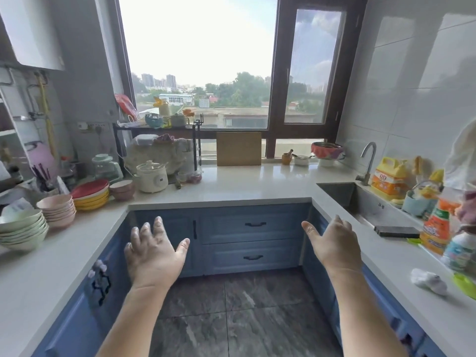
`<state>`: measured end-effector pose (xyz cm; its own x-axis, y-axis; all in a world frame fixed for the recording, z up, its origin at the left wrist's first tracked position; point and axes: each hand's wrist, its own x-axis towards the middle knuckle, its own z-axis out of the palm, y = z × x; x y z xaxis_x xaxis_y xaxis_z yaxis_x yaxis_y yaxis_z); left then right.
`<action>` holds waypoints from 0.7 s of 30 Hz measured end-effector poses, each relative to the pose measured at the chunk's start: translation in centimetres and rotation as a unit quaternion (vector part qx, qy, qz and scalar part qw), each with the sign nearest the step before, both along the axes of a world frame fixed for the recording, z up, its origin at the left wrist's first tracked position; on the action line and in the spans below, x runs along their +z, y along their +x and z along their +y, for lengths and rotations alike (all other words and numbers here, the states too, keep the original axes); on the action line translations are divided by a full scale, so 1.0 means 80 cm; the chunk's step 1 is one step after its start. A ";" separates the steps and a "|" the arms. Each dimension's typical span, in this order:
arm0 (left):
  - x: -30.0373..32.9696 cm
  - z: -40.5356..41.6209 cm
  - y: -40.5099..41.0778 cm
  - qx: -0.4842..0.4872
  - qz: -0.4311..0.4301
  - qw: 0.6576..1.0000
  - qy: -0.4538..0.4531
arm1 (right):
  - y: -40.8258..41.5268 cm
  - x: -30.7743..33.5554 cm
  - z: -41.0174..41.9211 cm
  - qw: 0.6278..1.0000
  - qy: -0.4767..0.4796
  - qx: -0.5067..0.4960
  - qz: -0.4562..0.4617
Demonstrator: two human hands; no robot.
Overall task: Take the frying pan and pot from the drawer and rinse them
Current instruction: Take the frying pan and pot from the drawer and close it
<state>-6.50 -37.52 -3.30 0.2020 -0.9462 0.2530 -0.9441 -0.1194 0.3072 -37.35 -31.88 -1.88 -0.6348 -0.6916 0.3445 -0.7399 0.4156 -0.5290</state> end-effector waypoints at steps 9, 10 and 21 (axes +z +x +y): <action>-0.030 -0.173 -0.044 0.010 -0.008 1.000 0.024 | -0.050 -0.029 -0.170 1.000 0.022 -0.003 -0.014; -0.032 -0.195 -0.050 0.015 -0.010 1.000 0.024 | -0.058 -0.030 -0.192 1.000 0.021 -0.001 -0.016; -0.029 -0.453 -0.146 0.051 0.018 0.998 0.029 | -0.179 -0.029 -0.461 0.999 0.039 0.013 -0.010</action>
